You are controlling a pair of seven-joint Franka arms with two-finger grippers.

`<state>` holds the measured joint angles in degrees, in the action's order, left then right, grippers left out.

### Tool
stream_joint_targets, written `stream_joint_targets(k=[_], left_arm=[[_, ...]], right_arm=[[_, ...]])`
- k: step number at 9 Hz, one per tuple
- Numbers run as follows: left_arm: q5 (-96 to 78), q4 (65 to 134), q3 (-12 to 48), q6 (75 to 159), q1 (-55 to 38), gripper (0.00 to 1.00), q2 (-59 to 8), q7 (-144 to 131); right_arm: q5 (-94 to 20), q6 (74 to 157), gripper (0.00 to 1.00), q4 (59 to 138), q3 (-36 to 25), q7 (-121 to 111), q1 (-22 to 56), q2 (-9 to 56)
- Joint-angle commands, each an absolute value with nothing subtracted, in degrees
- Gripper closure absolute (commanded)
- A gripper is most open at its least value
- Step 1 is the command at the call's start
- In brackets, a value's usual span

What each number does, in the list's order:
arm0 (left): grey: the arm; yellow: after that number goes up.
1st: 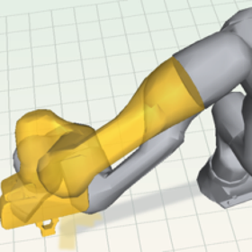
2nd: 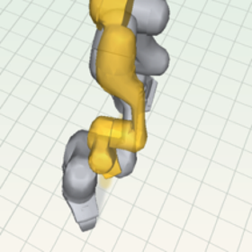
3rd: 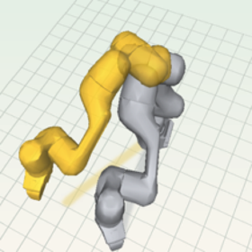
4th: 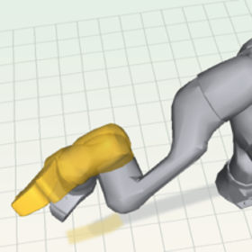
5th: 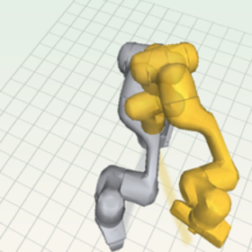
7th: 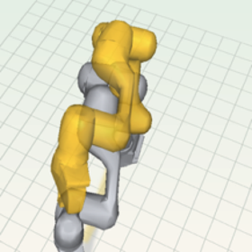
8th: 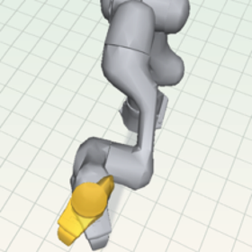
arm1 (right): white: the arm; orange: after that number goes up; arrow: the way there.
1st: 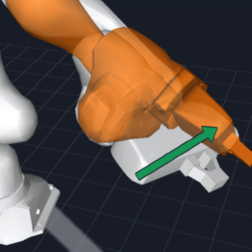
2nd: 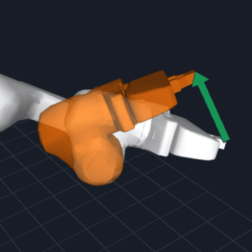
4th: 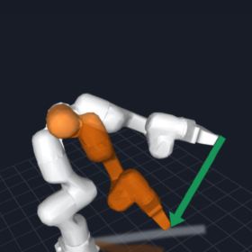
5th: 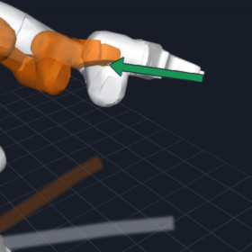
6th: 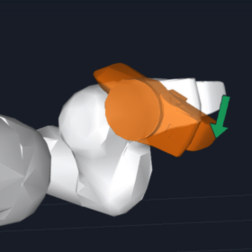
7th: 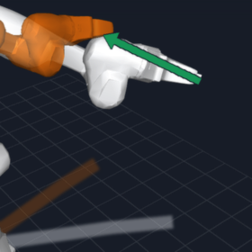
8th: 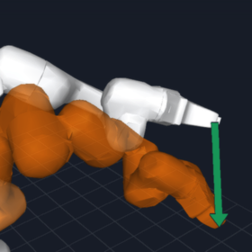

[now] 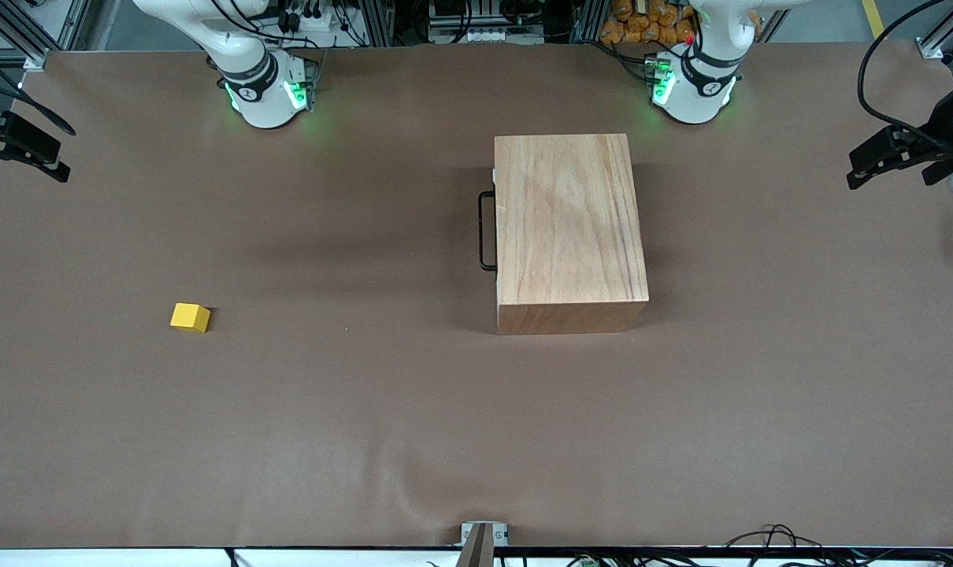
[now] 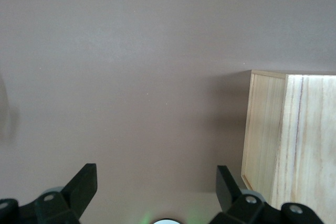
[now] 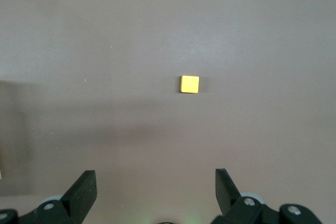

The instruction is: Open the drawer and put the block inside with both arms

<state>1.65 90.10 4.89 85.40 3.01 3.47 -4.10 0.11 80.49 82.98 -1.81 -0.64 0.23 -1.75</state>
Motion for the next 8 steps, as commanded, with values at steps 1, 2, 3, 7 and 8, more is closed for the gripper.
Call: stream_joint_targets(k=[1,2,3,7,8], left_arm=[[3.0,88.7,5.3,84.2,3.4,0.0,2.9,-3.4],[3.0,88.4,5.2,84.2,3.1,0.0,2.9,-3.6],[2.6,88.3,5.2,84.2,3.0,0.0,2.8,-3.9],[2.2,88.2,6.1,84.2,2.1,0.0,2.5,-4.4],[2.5,87.9,7.6,84.2,1.2,0.0,2.3,-5.4]], right_arm=[[0.5,79.5,0.0,81.6,-1.3,-0.3,-0.5,-1.2],[0.5,79.5,0.0,81.6,-1.3,-0.2,-0.5,-1.2],[0.4,79.5,0.0,81.6,-1.3,-0.2,-0.6,-1.2],[0.2,79.5,0.0,81.7,-1.4,-0.1,-0.5,-1.2],[0.2,79.5,0.0,81.7,-1.4,-0.1,-0.5,-1.2]])
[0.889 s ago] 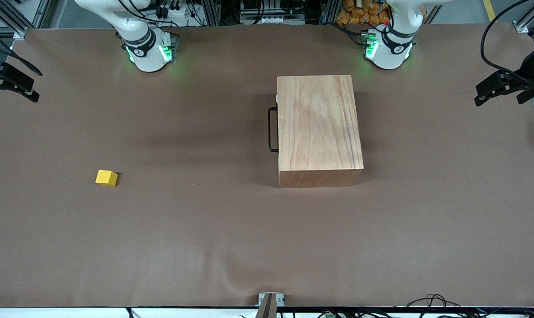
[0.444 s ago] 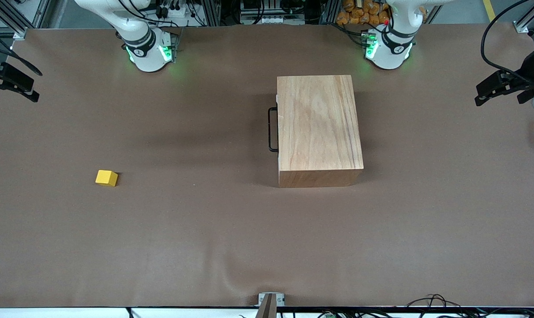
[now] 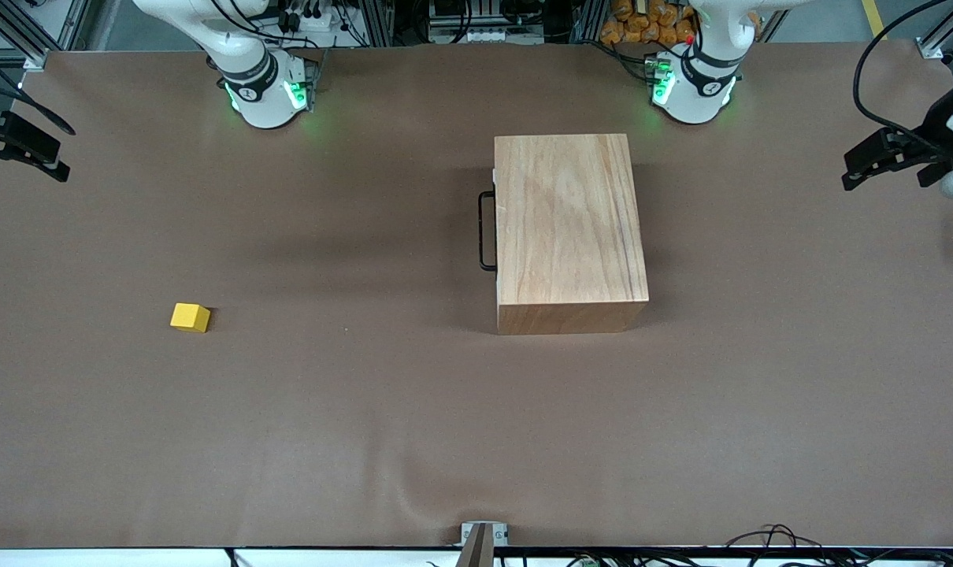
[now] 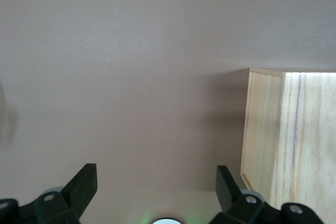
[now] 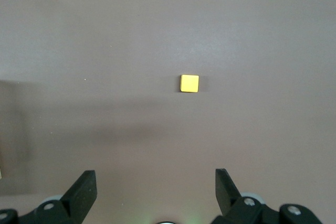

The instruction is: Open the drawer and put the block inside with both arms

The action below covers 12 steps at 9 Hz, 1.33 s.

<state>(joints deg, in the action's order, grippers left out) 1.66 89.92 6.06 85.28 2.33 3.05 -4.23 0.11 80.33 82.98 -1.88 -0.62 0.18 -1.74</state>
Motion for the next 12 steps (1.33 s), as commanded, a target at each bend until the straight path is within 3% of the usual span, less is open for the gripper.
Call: stream_joint_targets(k=[1,3,6,10,12], left_arm=[[2.8,86.0,10.1,84.2,0.5,0.0,1.3,-8.1],[1.9,80.8,12.7,79.8,-1.2,0.0,-2.7,-13.2],[-3.0,72.8,14.9,80.8,-9.4,0.0,-11.6,-34.0],[-2.6,72.1,13.9,96.2,-24.1,0.0,-21.0,-54.8],[-1.7,69.8,12.7,98.5,-30.1,0.0,-24.0,-58.7]], right_arm=[[0.1,79.5,0.0,81.7,-1.4,-0.1,-0.5,-1.2],[0.2,79.5,0.0,81.7,-1.4,-0.1,-0.6,-1.2],[0.1,79.5,0.0,81.7,-1.4,-0.1,-0.6,-1.2],[0.1,79.5,0.0,81.7,-1.4,-0.1,-0.7,-1.2],[0.1,79.1,0.0,81.7,-1.5,-0.1,-0.7,-1.2]])
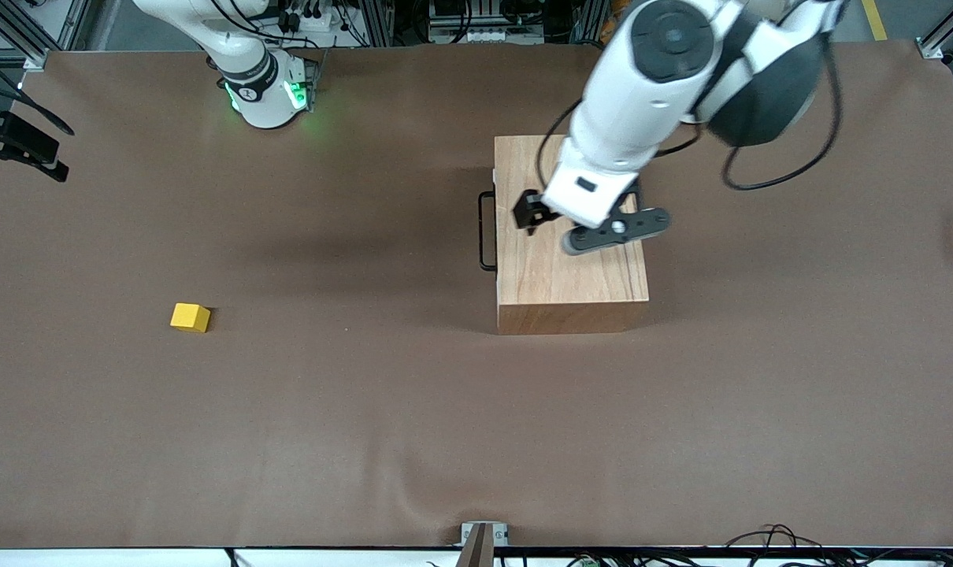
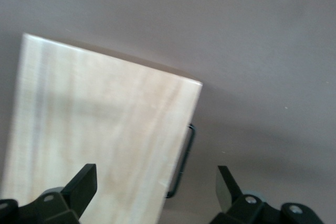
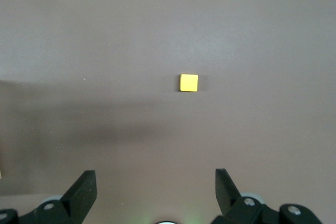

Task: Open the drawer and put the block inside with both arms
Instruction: 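Move the left gripper over the box toward the black drawer handle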

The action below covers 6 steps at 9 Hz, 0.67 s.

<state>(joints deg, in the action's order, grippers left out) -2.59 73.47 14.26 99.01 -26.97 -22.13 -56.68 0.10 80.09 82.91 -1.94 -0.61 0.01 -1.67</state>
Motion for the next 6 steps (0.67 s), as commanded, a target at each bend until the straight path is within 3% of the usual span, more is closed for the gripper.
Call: stream_joint_targets(k=[1,3,5,6], left_arm=[[0.6,69.7,12.0,99.4,-33.4,0.0,-25.2,-61.2],[1.5,68.6,7.3,101.8,-41.2,0.0,-28.6,-66.1],[1.4,68.4,-4.9,102.6,-53.9,0.0,-32.5,-67.1],[1.4,67.5,-8.0,103.1,-57.4,0.0,-34.6,-67.6]], right_arm=[[0.1,79.0,0.0,81.7,-1.5,-0.1,-0.7,-1.2],[0.1,79.0,0.0,81.7,-1.5,-0.1,-0.7,-1.2],[0.1,79.0,0.0,81.7,-1.5,-0.1,-0.7,-1.2],[0.1,79.0,0.0,81.7,-1.5,-0.1,-0.7,-1.2]])
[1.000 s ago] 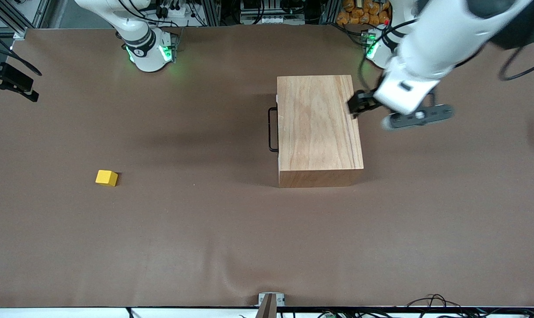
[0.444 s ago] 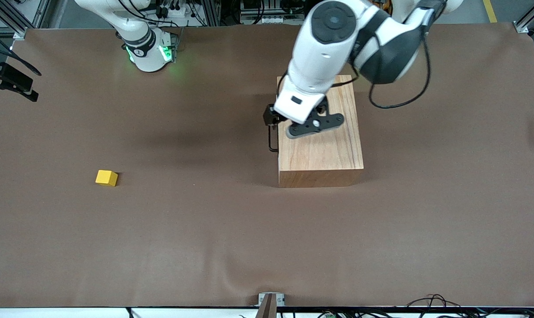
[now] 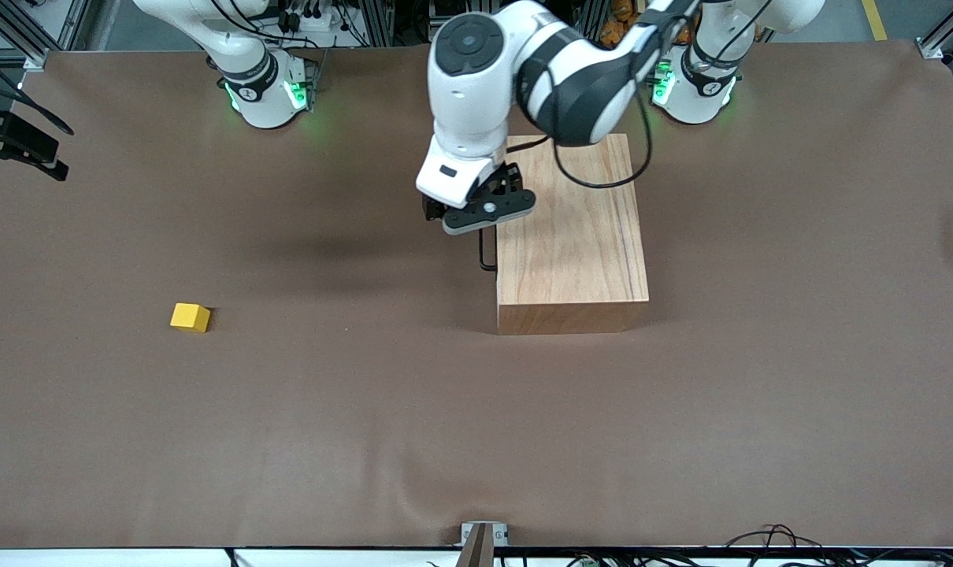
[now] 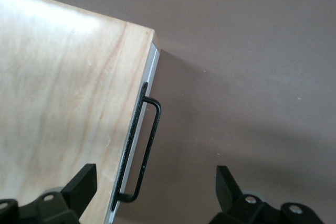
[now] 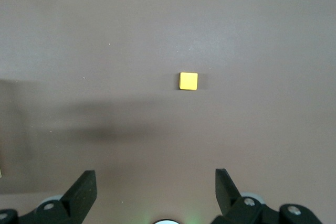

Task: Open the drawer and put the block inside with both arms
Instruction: 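Move the left gripper over the box toward the black drawer handle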

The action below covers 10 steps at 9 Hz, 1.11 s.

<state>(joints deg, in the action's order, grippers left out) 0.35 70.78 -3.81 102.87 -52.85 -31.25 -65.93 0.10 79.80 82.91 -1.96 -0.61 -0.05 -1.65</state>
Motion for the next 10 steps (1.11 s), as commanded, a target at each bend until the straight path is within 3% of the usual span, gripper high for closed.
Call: stream_joint_targets(k=[1,10], left_arm=[[1.4,66.8,-8.2,103.1,-58.5,0.0,-35.8,-69.4],[9.2,65.7,-8.8,98.9,-62.5,0.0,-43.9,-68.9]], right_arm=[[0.1,79.0,0.0,81.7,-1.5,-0.1,-0.7,-1.2],[0.1,78.9,0.0,81.7,-1.5,-0.1,-0.7,-1.2]])
